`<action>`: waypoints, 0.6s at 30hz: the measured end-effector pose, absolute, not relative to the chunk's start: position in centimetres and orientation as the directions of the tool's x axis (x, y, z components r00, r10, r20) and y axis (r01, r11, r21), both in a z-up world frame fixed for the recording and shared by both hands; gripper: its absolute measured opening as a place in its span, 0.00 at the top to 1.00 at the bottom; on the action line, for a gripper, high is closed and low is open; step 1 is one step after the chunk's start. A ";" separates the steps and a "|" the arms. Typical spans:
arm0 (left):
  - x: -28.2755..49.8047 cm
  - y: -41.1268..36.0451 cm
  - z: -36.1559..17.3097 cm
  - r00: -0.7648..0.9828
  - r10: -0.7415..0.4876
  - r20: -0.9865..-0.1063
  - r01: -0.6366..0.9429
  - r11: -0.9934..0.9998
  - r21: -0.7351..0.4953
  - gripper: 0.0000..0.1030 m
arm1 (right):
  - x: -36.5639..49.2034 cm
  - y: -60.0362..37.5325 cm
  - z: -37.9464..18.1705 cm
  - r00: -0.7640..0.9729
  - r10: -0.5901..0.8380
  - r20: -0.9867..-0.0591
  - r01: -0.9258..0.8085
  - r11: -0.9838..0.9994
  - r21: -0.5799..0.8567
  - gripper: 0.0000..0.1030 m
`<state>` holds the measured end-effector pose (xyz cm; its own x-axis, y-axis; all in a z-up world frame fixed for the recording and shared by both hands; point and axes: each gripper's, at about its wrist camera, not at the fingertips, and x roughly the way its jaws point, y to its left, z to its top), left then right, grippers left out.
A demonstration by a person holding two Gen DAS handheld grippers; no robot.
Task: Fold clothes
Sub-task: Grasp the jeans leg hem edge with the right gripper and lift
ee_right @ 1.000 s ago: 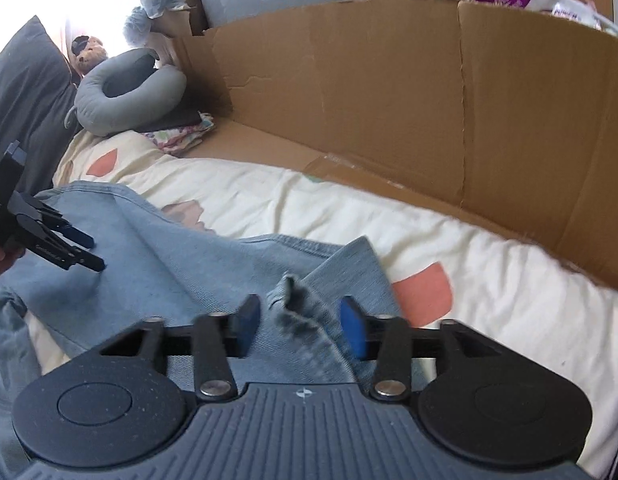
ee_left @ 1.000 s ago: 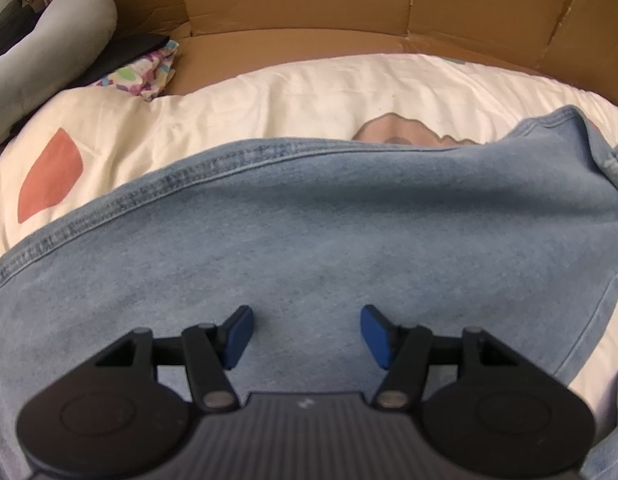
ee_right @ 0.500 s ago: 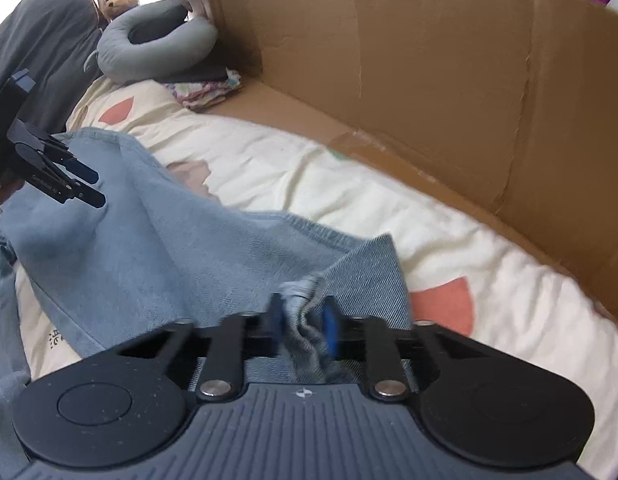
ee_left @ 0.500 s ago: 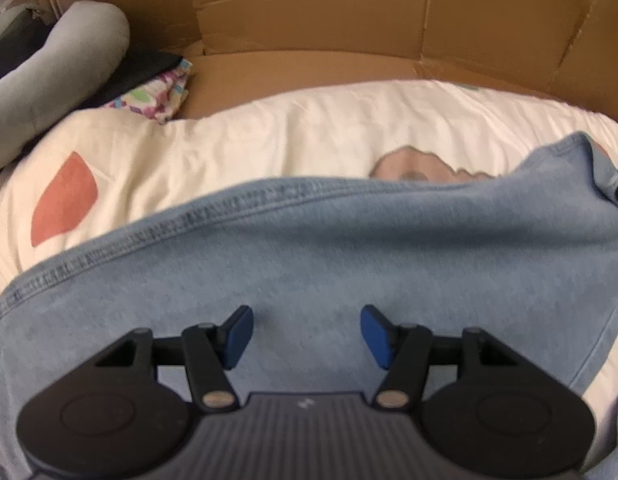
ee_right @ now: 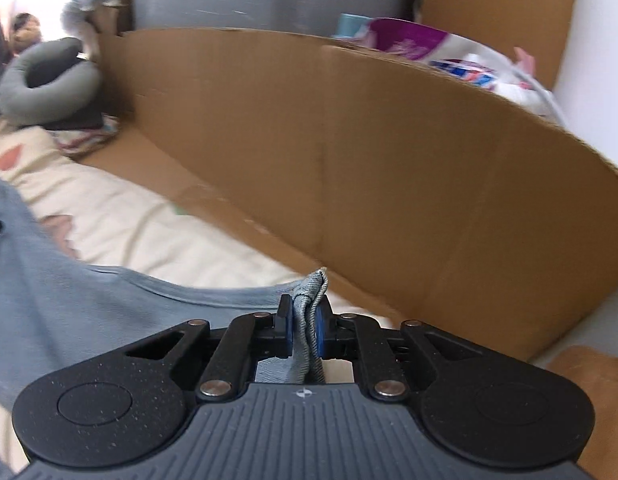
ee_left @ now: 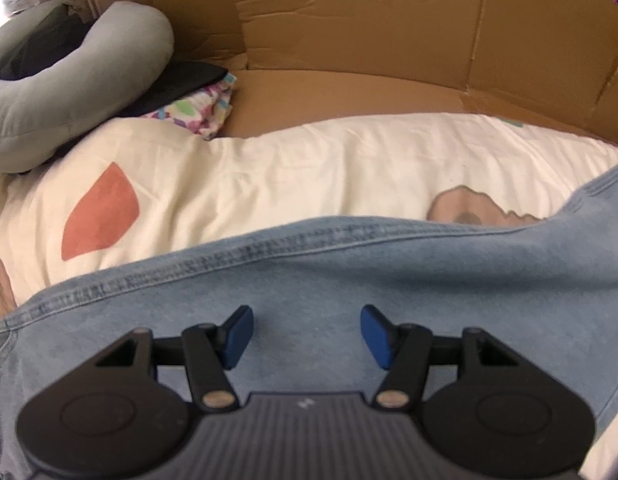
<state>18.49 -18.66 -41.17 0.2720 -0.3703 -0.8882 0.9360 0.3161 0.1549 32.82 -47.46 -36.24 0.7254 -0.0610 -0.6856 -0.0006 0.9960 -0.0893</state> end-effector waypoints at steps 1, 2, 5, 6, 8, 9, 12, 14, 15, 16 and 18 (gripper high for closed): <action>18.7 -18.6 -41.2 0.277 -0.370 -0.887 0.934 0.321 0.157 0.39 | 32.9 -48.0 -36.2 0.726 -0.078 -0.683 0.017 0.995 -0.096 0.91; 18.9 -18.6 -41.3 0.281 -0.370 -0.886 0.932 0.326 0.160 0.39 | 33.0 -48.4 -36.1 0.727 -0.102 -0.679 0.037 0.993 -0.109 0.91; 19.4 -18.5 -41.4 0.295 -0.369 -0.881 0.925 0.341 0.166 0.39 | 33.2 -49.6 -35.8 0.727 -0.144 -0.671 0.082 0.989 -0.124 0.91; 19.6 -18.5 -41.4 0.299 -0.369 -0.880 0.923 0.346 0.169 0.39 | 33.4 -49.8 -35.9 0.725 -0.150 -0.673 0.083 0.988 -0.131 0.91; 20.0 -18.4 -41.5 0.308 -0.368 -0.877 0.918 0.356 0.173 0.39 | 34.0 -49.7 -36.2 0.718 -0.164 -0.676 0.082 0.985 -0.152 0.91; 20.4 -18.4 -41.6 0.315 -0.369 -0.874 0.914 0.364 0.176 0.39 | 34.3 -49.7 -36.4 0.715 -0.170 -0.679 0.082 0.984 -0.161 0.92; 21.3 -18.3 -41.7 0.336 -0.371 -0.866 0.903 0.388 0.184 0.39 | 35.3 -49.9 -37.0 0.701 -0.184 -0.689 0.093 0.982 -0.167 0.92; 22.0 -18.2 -41.8 0.350 -0.372 -0.860 0.895 0.404 0.189 0.38 | 36.0 -50.0 -37.6 0.692 -0.193 -0.695 0.103 0.980 -0.170 0.92; 22.3 -18.1 -41.8 0.357 -0.373 -0.857 0.891 0.412 0.192 0.38 | 36.3 -50.1 -37.8 0.688 -0.197 -0.699 0.106 0.979 -0.172 0.92; 22.6 -18.1 -41.9 0.364 -0.373 -0.854 0.886 0.420 0.194 0.38 | 36.6 -50.2 -38.0 0.683 -0.201 -0.702 0.108 0.979 -0.174 0.92; 23.2 -18.0 -41.9 0.377 -0.373 -0.847 0.878 0.436 0.199 0.34 | 37.0 -50.0 -38.3 0.679 -0.210 -0.703 0.111 0.977 -0.184 0.92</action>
<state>23.23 -17.96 -41.95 0.3774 -0.3733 -0.8475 0.8777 0.4361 0.1988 37.00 -50.03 -38.34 0.6793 -0.2098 -0.7032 0.1113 0.9766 -0.1838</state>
